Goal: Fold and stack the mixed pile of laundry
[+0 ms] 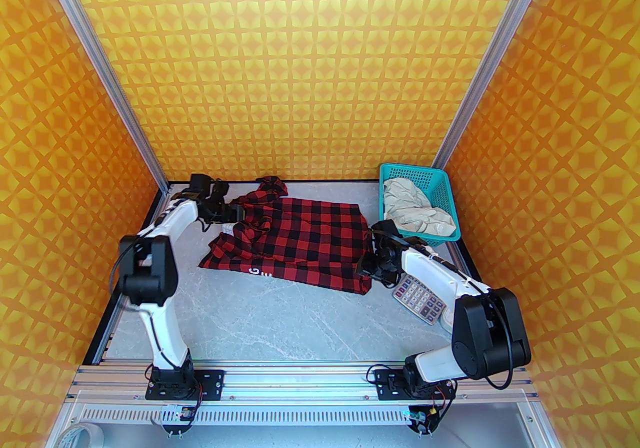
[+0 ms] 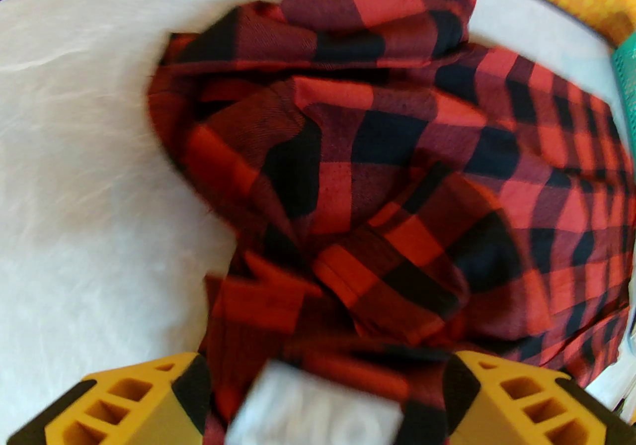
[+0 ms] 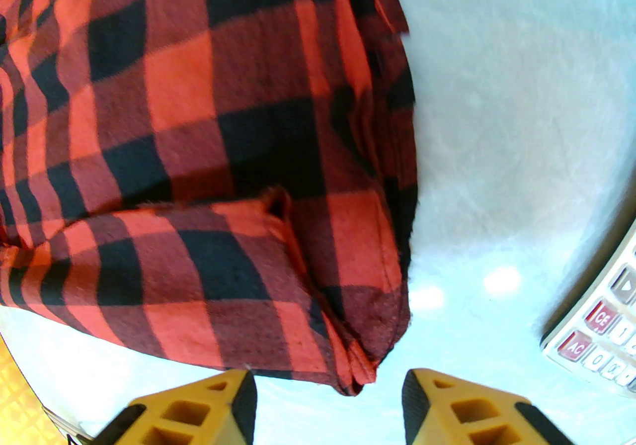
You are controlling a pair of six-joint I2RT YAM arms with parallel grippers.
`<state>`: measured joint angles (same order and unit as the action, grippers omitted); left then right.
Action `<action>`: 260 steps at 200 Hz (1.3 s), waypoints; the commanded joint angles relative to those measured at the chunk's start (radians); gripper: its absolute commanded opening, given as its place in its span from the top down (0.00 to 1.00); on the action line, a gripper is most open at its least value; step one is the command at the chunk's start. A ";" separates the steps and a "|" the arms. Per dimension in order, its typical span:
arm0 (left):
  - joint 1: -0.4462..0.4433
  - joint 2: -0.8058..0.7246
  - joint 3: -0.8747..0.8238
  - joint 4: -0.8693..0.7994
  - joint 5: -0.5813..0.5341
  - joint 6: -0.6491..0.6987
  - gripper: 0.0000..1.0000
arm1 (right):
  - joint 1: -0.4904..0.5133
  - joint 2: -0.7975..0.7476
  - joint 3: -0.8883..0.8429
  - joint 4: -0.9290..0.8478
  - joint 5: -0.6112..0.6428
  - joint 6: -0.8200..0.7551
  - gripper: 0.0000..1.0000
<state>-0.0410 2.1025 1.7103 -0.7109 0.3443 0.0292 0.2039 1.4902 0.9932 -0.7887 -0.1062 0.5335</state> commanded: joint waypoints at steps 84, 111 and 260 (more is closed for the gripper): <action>-0.065 -0.012 0.025 0.026 0.130 0.138 0.99 | 0.116 0.143 0.266 0.072 -0.101 -0.020 0.47; -0.060 -0.087 -0.056 0.188 0.151 0.082 1.00 | 0.145 0.199 0.305 0.146 -0.154 -0.032 0.50; 0.047 -0.275 -0.302 0.253 -0.165 -0.132 0.22 | 0.130 0.087 0.167 0.031 0.045 -0.024 0.41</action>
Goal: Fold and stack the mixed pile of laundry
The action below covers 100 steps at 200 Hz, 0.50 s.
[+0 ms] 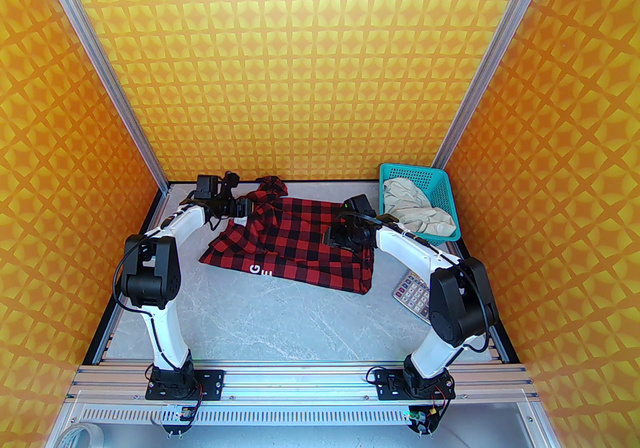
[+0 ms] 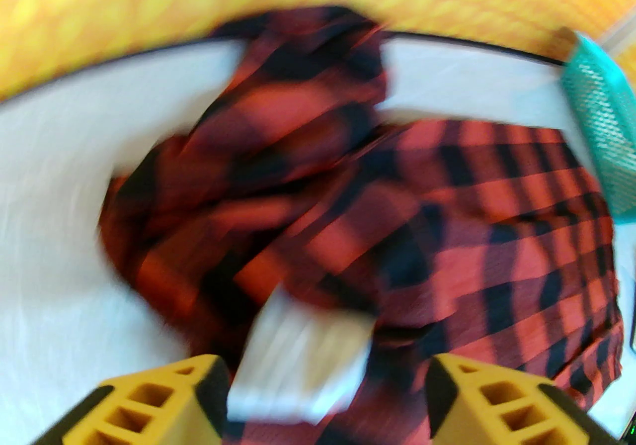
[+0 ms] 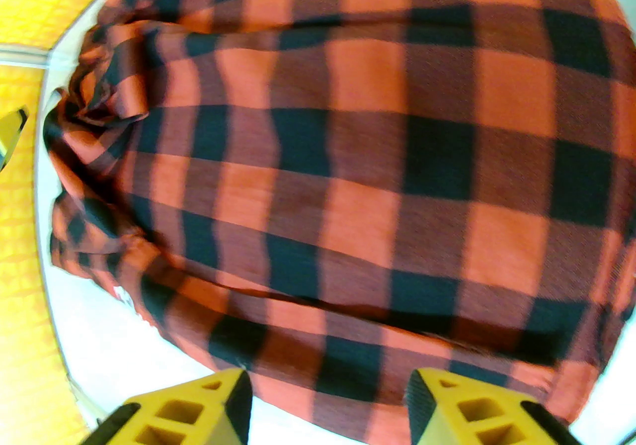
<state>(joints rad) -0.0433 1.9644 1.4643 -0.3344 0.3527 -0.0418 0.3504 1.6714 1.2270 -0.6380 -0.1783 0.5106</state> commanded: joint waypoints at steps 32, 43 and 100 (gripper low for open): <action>0.116 -0.253 -0.227 -0.171 -0.216 -0.160 0.16 | -0.108 -0.202 -0.229 -0.160 0.119 0.051 0.38; 0.124 -0.243 -0.249 -0.184 -0.212 -0.172 0.15 | -0.145 -0.217 -0.279 -0.146 0.091 0.071 0.36; 0.131 -0.159 -0.325 -0.147 -0.126 -0.266 0.05 | -0.186 -0.128 -0.380 -0.004 -0.040 0.141 0.38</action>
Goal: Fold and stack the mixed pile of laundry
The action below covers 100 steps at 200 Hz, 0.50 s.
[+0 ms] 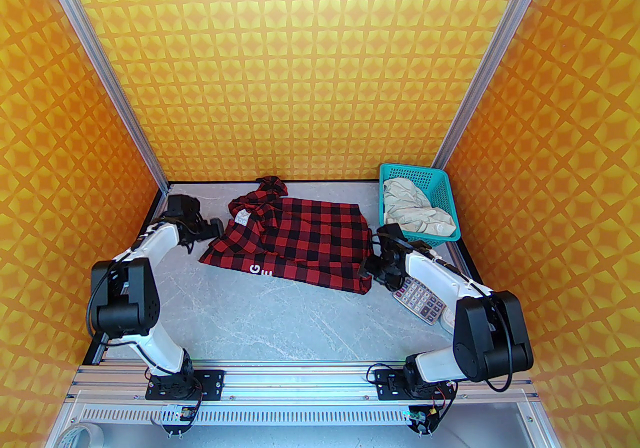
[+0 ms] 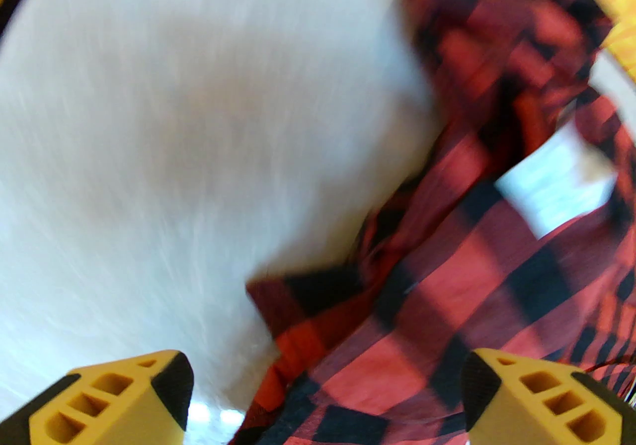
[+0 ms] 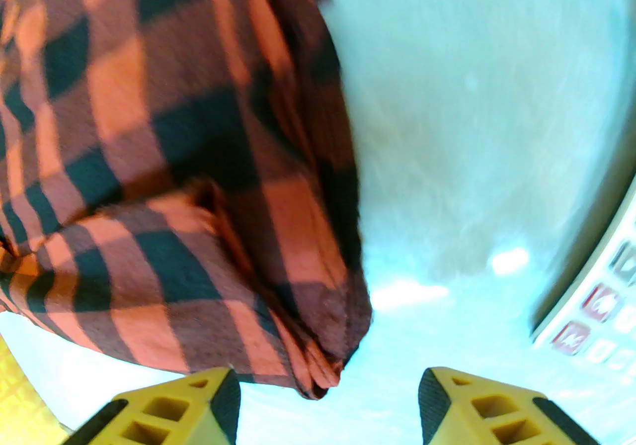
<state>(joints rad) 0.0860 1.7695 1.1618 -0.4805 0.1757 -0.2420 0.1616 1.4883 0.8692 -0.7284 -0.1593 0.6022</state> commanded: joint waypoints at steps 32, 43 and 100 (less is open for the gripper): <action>0.001 0.084 -0.049 0.093 0.139 -0.125 0.19 | 0.006 0.127 -0.005 0.145 -0.088 0.064 0.45; 0.001 0.100 -0.054 0.130 0.169 -0.144 0.28 | 0.005 0.149 0.008 0.155 -0.088 0.067 0.48; 0.031 0.000 -0.123 0.144 0.119 -0.170 0.97 | 0.036 0.270 0.121 0.171 -0.080 0.060 0.77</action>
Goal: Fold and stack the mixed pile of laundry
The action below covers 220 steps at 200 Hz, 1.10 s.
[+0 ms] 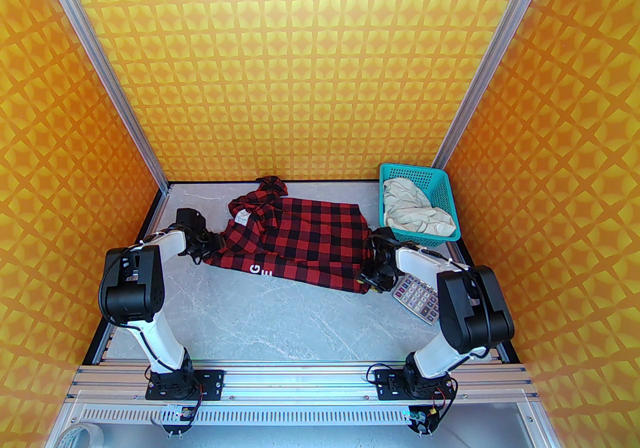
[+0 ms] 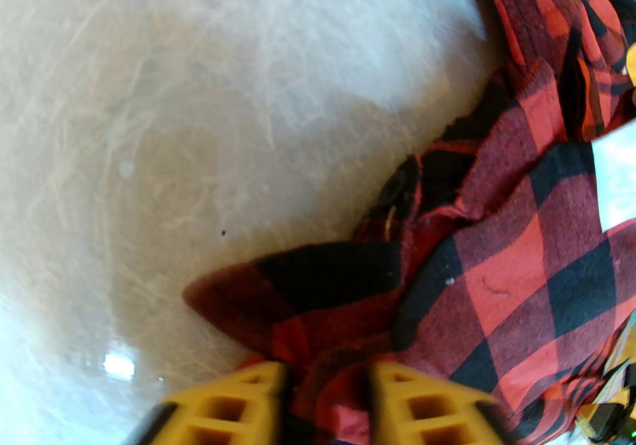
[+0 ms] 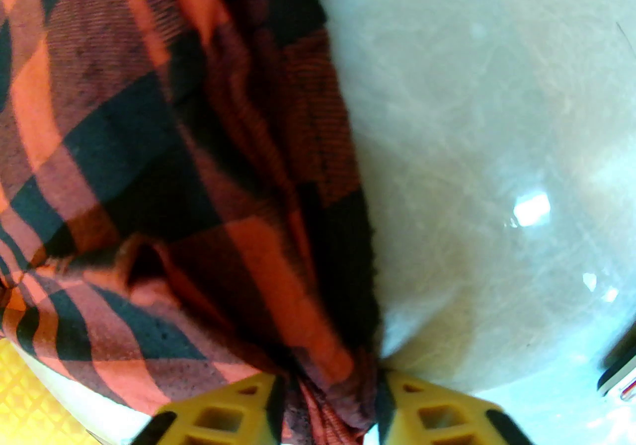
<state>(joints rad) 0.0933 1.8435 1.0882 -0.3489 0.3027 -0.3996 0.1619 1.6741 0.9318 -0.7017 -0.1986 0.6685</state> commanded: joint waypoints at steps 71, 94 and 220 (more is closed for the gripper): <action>0.150 -0.388 -0.326 -0.103 -0.151 -0.086 1.00 | 0.082 0.202 0.265 0.037 -0.006 -0.055 0.97; 0.154 -0.476 -0.399 -0.133 -0.171 -0.129 1.00 | 0.080 0.140 0.203 -0.019 0.036 -0.081 0.97; 0.179 -0.672 -0.368 -0.312 -0.247 -0.071 0.32 | 0.042 -0.163 0.071 -0.256 0.179 -0.180 0.49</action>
<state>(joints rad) 0.2687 1.2217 0.6395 -0.6044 0.0929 -0.5076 0.2050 1.5818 0.9436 -0.8772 -0.0765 0.5171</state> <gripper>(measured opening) 0.674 0.498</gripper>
